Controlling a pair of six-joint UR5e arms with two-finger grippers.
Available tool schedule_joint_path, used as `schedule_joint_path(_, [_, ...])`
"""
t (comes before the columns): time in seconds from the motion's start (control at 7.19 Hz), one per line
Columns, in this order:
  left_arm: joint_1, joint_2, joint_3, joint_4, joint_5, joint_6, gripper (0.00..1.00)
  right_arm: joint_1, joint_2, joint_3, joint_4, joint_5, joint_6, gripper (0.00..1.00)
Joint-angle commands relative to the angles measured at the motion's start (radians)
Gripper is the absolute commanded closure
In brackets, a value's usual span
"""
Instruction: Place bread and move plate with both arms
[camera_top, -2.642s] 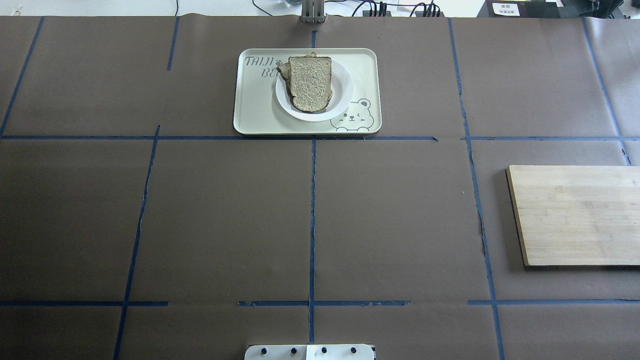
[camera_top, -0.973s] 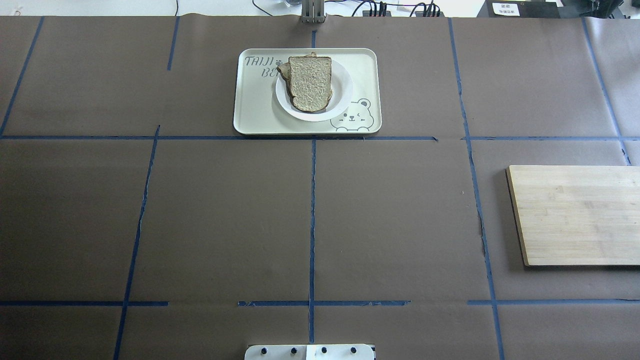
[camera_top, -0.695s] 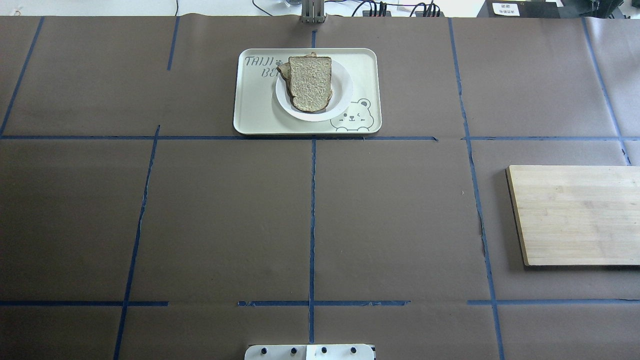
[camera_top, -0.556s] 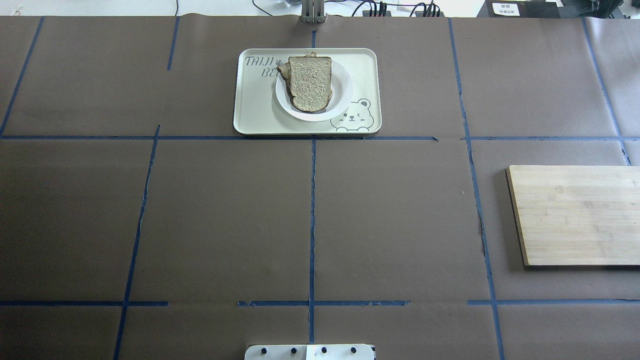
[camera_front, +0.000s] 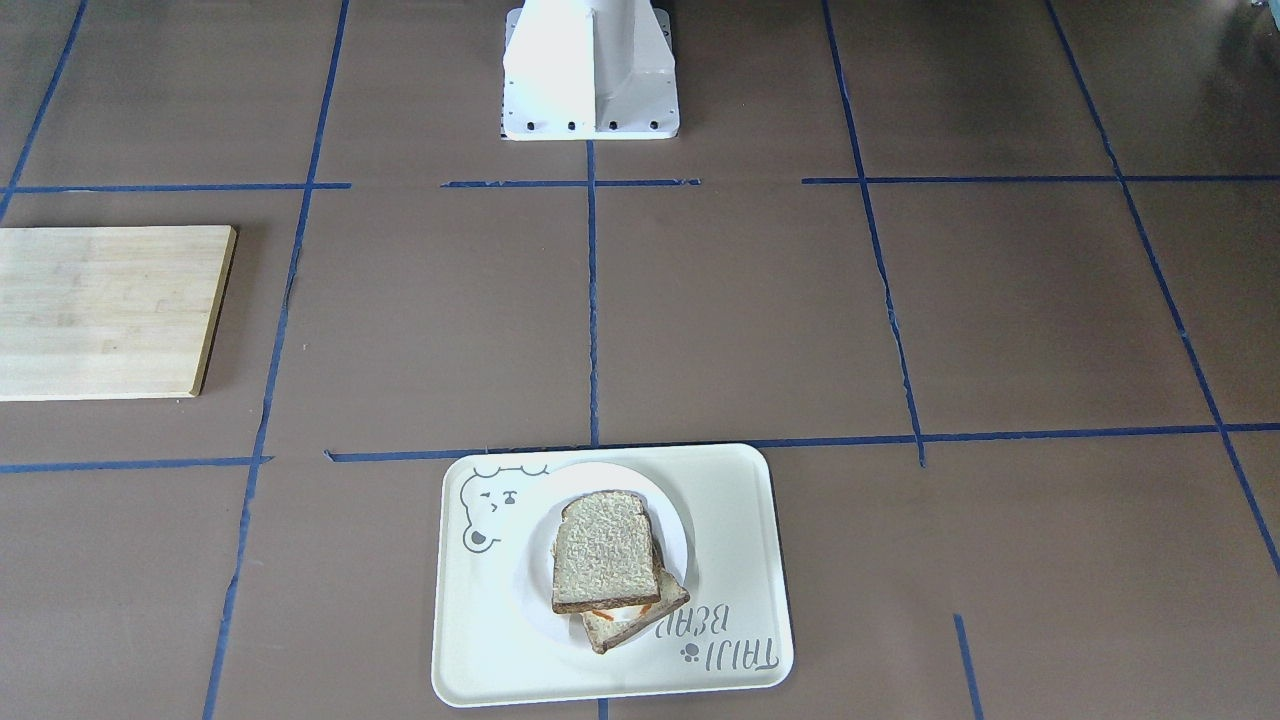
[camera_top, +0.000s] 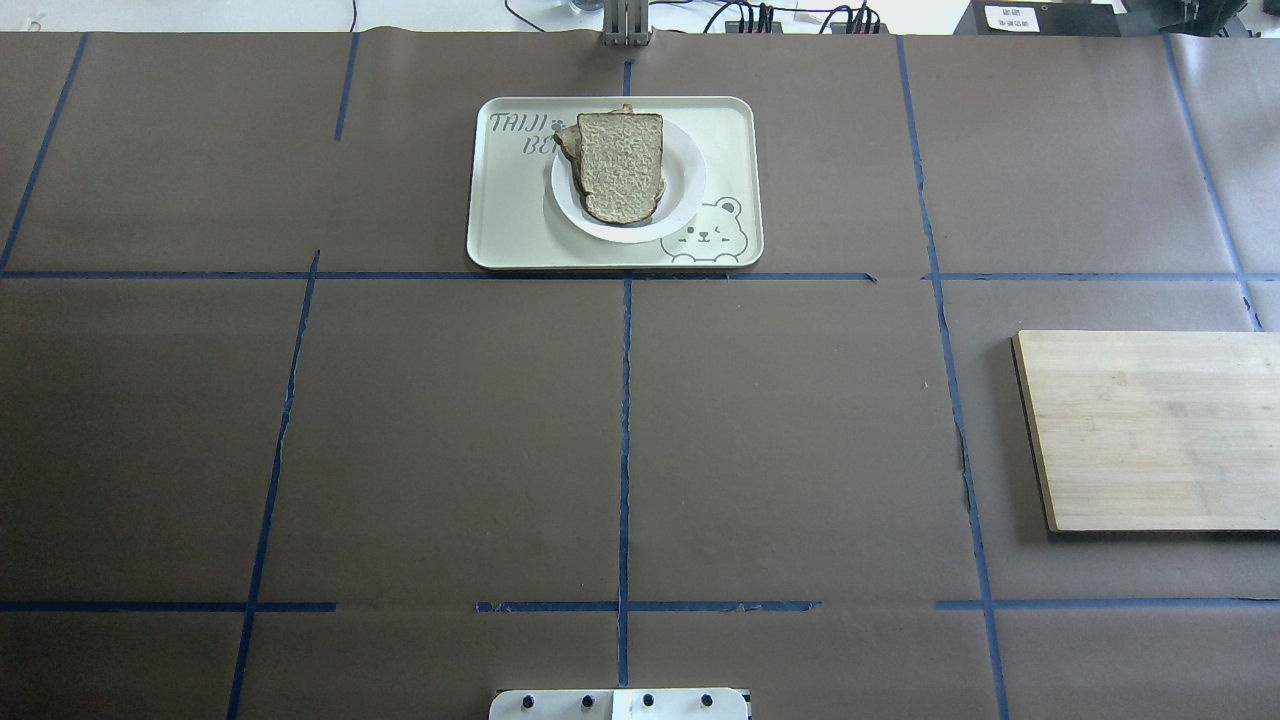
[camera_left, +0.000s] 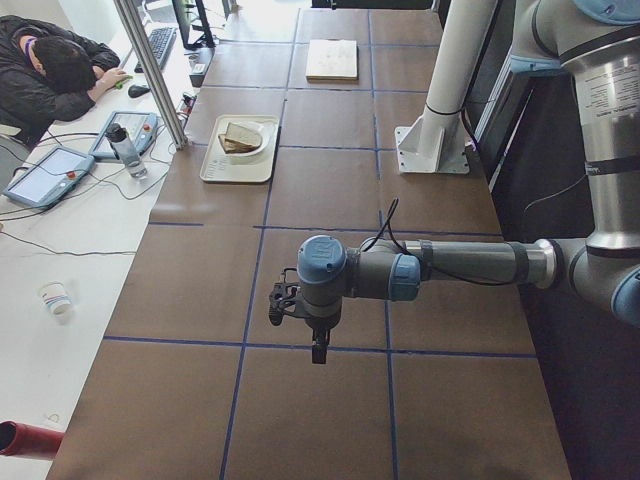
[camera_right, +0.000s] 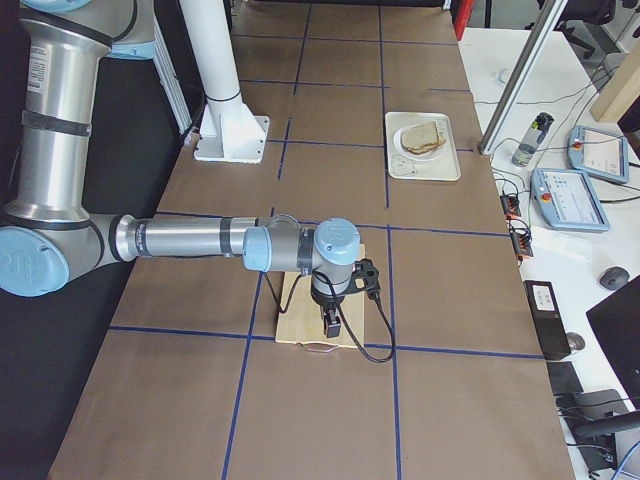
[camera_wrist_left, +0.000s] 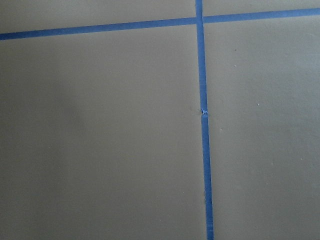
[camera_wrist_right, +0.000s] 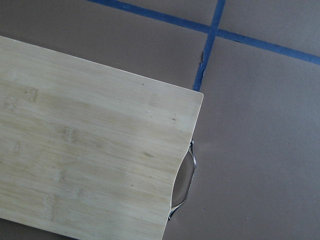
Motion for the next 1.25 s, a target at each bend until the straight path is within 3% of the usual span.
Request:
schedule_joint_path(0.0, [0.001, -0.001, 0.0, 0.0, 0.0, 0.0, 0.0, -0.002, 0.0, -0.009, 0.0, -0.001, 0.0, 0.0])
schedule_joint_path(1.11, [0.004, -0.003, 0.0, -0.002, -0.002, 0.0, 0.0, -0.014, 0.0, -0.009, 0.0, 0.001, 0.0, 0.0])
